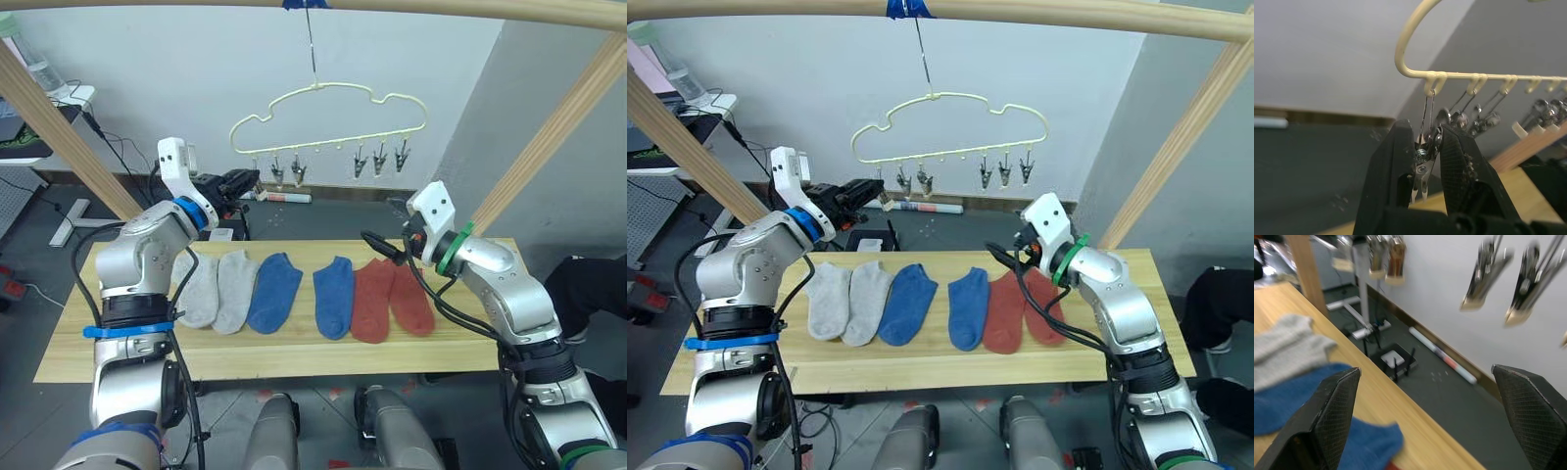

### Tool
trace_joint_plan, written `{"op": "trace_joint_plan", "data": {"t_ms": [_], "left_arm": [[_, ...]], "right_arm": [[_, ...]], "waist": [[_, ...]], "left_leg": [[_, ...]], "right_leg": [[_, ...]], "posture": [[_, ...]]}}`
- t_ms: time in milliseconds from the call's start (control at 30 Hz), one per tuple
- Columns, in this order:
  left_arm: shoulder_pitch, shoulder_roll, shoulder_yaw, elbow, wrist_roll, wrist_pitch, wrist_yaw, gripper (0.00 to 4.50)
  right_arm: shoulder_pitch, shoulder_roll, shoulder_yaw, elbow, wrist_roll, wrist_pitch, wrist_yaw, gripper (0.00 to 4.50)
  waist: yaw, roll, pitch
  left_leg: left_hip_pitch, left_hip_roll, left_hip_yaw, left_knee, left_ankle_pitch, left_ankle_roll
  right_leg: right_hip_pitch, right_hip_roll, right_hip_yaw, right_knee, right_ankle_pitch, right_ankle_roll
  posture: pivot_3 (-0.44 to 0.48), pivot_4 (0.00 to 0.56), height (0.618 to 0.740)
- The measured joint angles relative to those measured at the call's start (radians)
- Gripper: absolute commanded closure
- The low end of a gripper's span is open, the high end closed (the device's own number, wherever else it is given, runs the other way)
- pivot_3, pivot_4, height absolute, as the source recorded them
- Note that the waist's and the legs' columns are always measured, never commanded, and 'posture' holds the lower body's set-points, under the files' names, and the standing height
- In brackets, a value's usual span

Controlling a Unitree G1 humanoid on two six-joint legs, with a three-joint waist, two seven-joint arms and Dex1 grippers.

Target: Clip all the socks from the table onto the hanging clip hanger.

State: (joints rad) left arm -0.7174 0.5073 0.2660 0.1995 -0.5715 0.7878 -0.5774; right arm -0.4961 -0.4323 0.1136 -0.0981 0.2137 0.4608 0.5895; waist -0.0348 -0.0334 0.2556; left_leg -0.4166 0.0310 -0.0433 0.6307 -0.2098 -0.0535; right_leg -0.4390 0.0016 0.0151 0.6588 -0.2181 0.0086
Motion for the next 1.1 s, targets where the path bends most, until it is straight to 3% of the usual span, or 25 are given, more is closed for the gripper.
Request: {"op": "trace_joint_plan", "data": {"t_ms": [300, 633, 1100], "left_arm": [[-0.103, 0.090, 0.149, 0.085, -0.280, 0.596, -0.023, 3.83], [-0.113, 0.063, 0.218, 0.107, -0.308, 0.685, 0.022, 3.83], [-0.099, 0.068, 0.235, 0.077, -0.334, 0.776, 0.021, 3.83]], "right_arm": [[-0.004, -0.088, 0.008, 0.309, -0.114, -0.044, 0.023, 0.00], [-0.026, -0.074, 0.017, 0.468, -0.165, -0.099, 0.022, 0.00], [-0.272, 0.012, 0.073, 1.023, -0.273, -0.178, 0.082, 0.00]], "waist": [[-0.001, -0.001, 0.002], [-0.004, -0.001, 0.004], [-0.019, -0.002, 0.005]], "left_leg": [[0.000, 0.000, 0.001, 0.000, 0.000, 0.000], [0.000, -0.001, 0.002, 0.000, 0.000, 0.000], [0.001, -0.001, 0.003, -0.001, 0.000, -0.001]], "right_leg": [[0.000, 0.000, 0.001, 0.000, 0.000, 0.000], [-0.001, -0.001, 0.001, 0.000, 0.000, 0.000], [-0.001, -0.001, 0.002, 0.001, 0.000, 0.000]], "posture": [[-0.013, 0.274, 0.740], [-0.011, 0.271, 0.740], [0.014, 0.279, 0.740]]}}
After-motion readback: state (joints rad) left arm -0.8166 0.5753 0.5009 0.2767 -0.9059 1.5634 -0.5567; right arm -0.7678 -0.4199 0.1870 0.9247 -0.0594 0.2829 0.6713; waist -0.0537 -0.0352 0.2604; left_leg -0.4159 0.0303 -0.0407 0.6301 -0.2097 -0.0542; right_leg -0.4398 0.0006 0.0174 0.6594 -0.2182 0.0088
